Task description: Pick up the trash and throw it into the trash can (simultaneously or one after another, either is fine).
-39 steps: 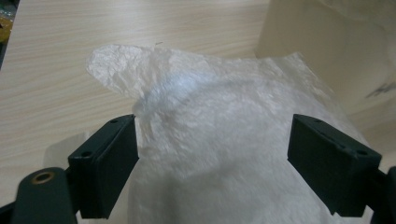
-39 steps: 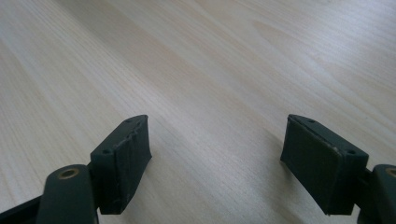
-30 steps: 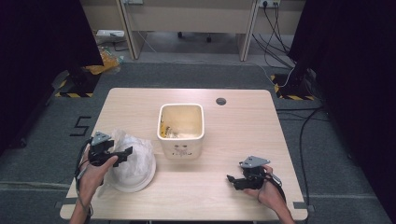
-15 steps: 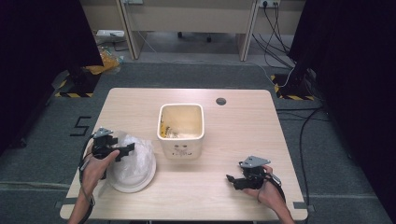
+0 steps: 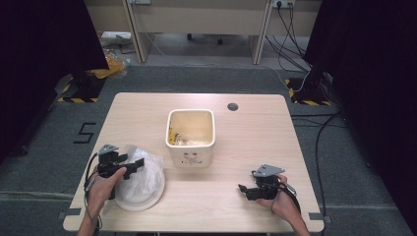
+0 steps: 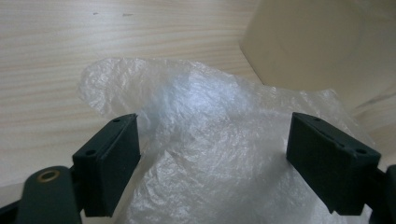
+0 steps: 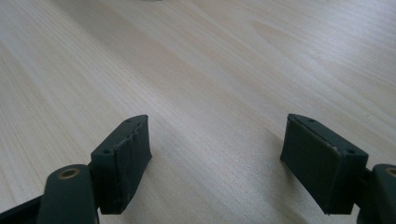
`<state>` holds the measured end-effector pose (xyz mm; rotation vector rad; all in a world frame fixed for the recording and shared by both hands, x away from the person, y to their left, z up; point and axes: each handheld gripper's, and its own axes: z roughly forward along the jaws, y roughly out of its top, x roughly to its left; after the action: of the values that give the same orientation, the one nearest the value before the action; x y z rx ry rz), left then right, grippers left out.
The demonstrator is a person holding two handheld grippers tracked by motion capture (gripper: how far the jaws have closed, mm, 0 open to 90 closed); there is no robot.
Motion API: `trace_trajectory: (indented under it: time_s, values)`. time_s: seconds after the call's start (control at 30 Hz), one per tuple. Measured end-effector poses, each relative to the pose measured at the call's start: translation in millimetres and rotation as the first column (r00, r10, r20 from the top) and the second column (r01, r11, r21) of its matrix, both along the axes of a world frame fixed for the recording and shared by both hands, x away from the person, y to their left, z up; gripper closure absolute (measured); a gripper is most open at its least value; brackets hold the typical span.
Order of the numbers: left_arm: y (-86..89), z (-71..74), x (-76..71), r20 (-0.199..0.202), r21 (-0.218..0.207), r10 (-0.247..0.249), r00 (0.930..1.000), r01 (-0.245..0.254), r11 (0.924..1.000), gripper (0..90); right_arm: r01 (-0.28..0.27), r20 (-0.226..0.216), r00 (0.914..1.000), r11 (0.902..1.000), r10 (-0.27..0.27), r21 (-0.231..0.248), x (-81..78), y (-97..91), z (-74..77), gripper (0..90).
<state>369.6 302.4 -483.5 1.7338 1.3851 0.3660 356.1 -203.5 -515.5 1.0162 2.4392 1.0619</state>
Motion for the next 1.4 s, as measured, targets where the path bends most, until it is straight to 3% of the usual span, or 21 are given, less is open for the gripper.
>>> trace_trajectory:
  time_s: [0.1, 0.33, 0.47, 0.53, 0.63, 0.7, 0.9, 1.03, 1.2, 1.4]
  values:
    - [-9.9, 2.3, -13.7, 0.007, 0.026, -0.012, 0.9999, 0.012, 0.9996, 15.8, -0.006, -0.005, 1.0000, 1.0000, 0.006, 0.000, -1.3, 0.9, 0.4, 24.1]
    - [-18.0, -0.3, -30.3, 0.025, 0.014, -0.037, 0.9990, 0.036, 0.9992, 15.4, -0.007, -0.006, 1.0000, 1.0000, 0.007, 0.006, -1.3, 0.7, 0.3, 24.2]
    - [-24.4, 4.1, -40.6, 0.046, 0.036, -0.055, 0.9974, 0.054, 0.9979, 15.2, -0.019, -0.008, 0.9998, 0.9998, 0.019, 0.004, -2.6, 3.4, 0.6, 24.3]
    - [-24.3, 5.9, -42.2, 0.049, 0.036, -0.060, 0.9970, 0.059, 0.9976, 15.1, -0.021, -0.008, 0.9997, 0.9998, 0.021, 0.004, -3.1, 3.7, 0.5, 24.4]
    - [-19.4, 13.1, -46.2, 0.057, -0.009, -0.067, 0.9961, 0.068, 0.9977, 15.1, -0.021, -0.012, 0.9997, 0.9997, 0.021, 0.013, -3.1, 2.5, 0.6, 24.8]
    - [-9.4, 19.5, -49.3, 0.061, 0.006, -0.053, 0.9967, 0.053, 0.9986, 15.0, -0.019, -0.016, 0.9997, 0.9996, 0.020, 0.019, -2.8, 1.9, 0.8, 24.9]
    - [5.1, 15.9, -59.9, 0.033, 0.009, -0.042, 0.9986, 0.042, 0.9991, 15.0, -0.021, -0.015, 0.9997, 0.9996, 0.022, 0.018, -3.7, 1.5, 0.6, 24.9]
    - [9.4, 4.8, -61.3, -0.014, 0.043, -0.053, 0.9985, 0.053, 0.9977, 14.9, -0.025, -0.013, 0.9996, 0.9995, 0.025, 0.019, -3.5, 2.5, 0.4, 24.9]
    - [0.5, -3.4, -56.8, -0.040, 0.023, -0.108, 0.9933, 0.109, 0.9938, 15.7, -0.027, -0.014, 0.9995, 0.9995, 0.028, 0.016, -3.4, 3.4, 0.7, 25.2]
    - [-12.2, -2.2, -53.0, -0.036, 0.028, -0.151, 0.9878, 0.152, 0.9879, 18.0, -0.030, -0.013, 0.9994, 0.9994, 0.031, 0.018, -4.1, 3.0, 0.6, 25.4]
